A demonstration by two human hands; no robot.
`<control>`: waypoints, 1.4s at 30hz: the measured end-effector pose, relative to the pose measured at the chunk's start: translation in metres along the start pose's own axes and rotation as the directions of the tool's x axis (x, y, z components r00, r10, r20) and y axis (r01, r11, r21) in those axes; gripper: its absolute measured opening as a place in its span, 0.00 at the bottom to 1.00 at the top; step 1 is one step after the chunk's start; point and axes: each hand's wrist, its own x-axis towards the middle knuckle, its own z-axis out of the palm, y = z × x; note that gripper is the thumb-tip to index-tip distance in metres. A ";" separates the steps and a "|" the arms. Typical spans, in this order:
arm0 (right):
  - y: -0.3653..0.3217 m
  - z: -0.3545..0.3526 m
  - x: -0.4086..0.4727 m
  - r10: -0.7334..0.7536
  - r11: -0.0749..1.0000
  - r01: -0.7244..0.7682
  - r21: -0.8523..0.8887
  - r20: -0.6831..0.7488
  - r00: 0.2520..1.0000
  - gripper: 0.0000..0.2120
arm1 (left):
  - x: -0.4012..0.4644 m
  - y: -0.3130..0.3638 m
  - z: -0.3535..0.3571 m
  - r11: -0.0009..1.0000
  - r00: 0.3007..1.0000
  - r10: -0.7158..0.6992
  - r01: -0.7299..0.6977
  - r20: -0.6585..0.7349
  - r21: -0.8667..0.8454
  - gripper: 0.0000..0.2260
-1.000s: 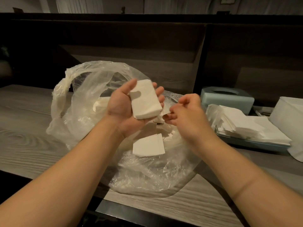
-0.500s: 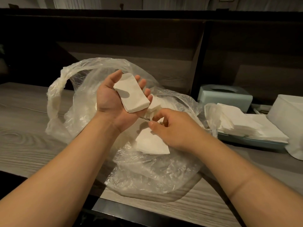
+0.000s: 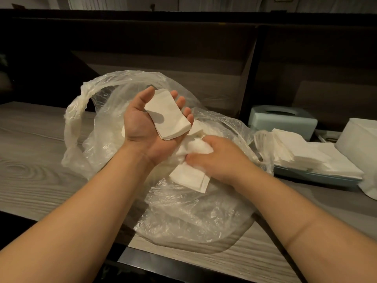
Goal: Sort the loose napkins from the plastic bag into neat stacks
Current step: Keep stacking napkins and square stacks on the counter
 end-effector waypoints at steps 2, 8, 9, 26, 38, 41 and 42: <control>0.002 -0.006 0.002 0.039 0.986 -0.019 0.163 -0.122 0.992 0.11 | 0.001 0.003 -0.001 0.998 0.999 0.027 -0.025 0.040 -0.055 0.24; 0.005 -0.023 0.006 0.191 0.900 -0.042 0.434 -0.305 0.933 0.18 | 0.002 0.003 -0.004 0.993 0.995 0.069 -0.061 0.073 -0.102 0.24; 0.006 -0.023 0.005 0.163 0.927 -0.042 0.372 -0.301 0.939 0.18 | 0.001 0.002 -0.004 0.994 0.995 0.062 -0.055 0.077 -0.097 0.24; 0.007 -0.013 -0.001 -0.138 0.990 0.112 -0.090 -0.373 0.917 0.04 | 0.000 -0.002 -0.002 0.999 0.999 0.021 -0.020 0.026 -0.044 0.23; -0.004 -0.027 -0.003 0.042 0.916 0.188 0.355 -0.549 0.834 0.08 | 0.001 -0.002 -0.002 0.999 1.000 0.018 -0.019 -0.008 -0.041 0.22; -0.005 -0.032 -0.003 0.071 0.857 0.252 0.450 -0.586 0.807 0.02 | 0.001 -0.001 -0.003 0.999 1.000 0.024 -0.024 -0.006 -0.037 0.23; -0.007 -0.033 -0.003 0.082 0.831 0.280 0.480 -0.604 0.793 0.03 | 0.001 -0.002 -0.003 0.999 1.000 0.027 -0.027 -0.006 -0.036 0.23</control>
